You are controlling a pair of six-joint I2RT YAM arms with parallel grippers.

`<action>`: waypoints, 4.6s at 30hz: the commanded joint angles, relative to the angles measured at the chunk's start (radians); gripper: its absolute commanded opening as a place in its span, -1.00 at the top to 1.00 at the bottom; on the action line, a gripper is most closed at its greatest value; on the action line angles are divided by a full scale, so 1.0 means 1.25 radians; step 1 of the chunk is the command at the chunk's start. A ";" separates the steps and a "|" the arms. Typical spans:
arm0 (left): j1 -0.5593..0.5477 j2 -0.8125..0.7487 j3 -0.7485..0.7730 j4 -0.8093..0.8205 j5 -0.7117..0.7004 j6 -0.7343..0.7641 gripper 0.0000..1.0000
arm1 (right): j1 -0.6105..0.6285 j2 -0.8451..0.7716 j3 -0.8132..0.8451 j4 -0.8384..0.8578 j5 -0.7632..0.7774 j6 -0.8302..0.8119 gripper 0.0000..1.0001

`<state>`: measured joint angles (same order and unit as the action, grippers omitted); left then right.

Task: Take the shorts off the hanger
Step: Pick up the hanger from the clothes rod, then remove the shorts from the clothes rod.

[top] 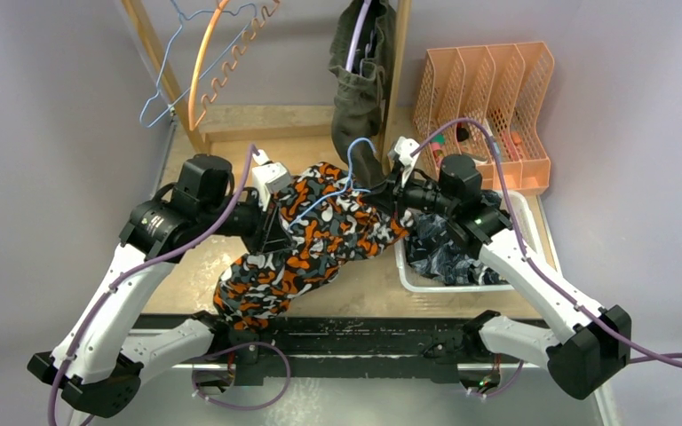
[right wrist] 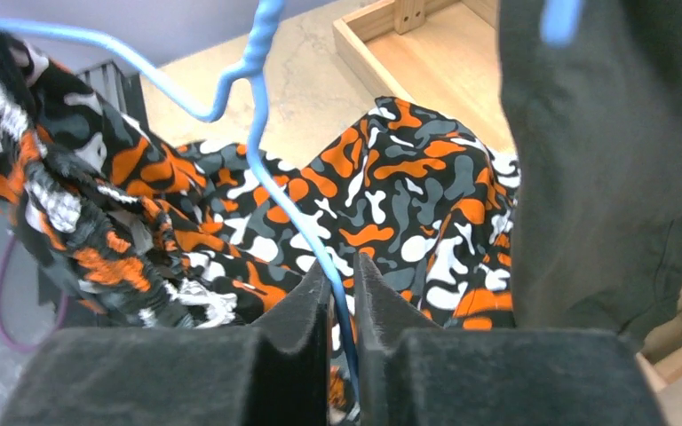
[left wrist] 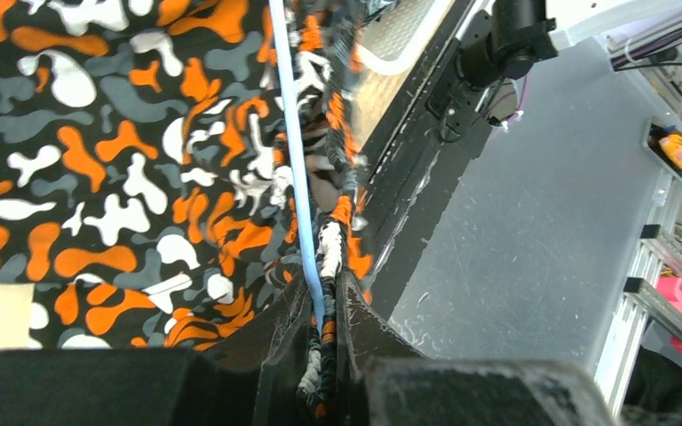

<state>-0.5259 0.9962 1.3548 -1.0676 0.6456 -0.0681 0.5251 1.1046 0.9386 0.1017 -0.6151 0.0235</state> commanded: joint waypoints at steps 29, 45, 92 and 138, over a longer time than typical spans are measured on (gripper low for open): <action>-0.001 0.200 0.166 0.103 -0.003 0.039 -0.26 | 0.041 -0.021 -0.015 0.052 -0.001 -0.177 1.00; -0.009 0.204 0.084 0.155 -0.026 0.020 0.29 | 0.044 -0.031 -0.015 0.142 -0.046 -0.124 1.00; -0.013 0.100 0.125 0.177 -0.197 -0.037 1.00 | 0.124 0.059 0.258 -0.501 0.565 0.602 -0.34; -0.013 0.080 0.182 0.012 -0.067 -0.056 1.00 | 0.122 0.030 0.182 -0.400 0.726 0.685 1.00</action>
<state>-0.5438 1.0874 1.5009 -0.9962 0.4931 -0.1818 0.6807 1.1793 1.1381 -0.3691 0.1917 0.8719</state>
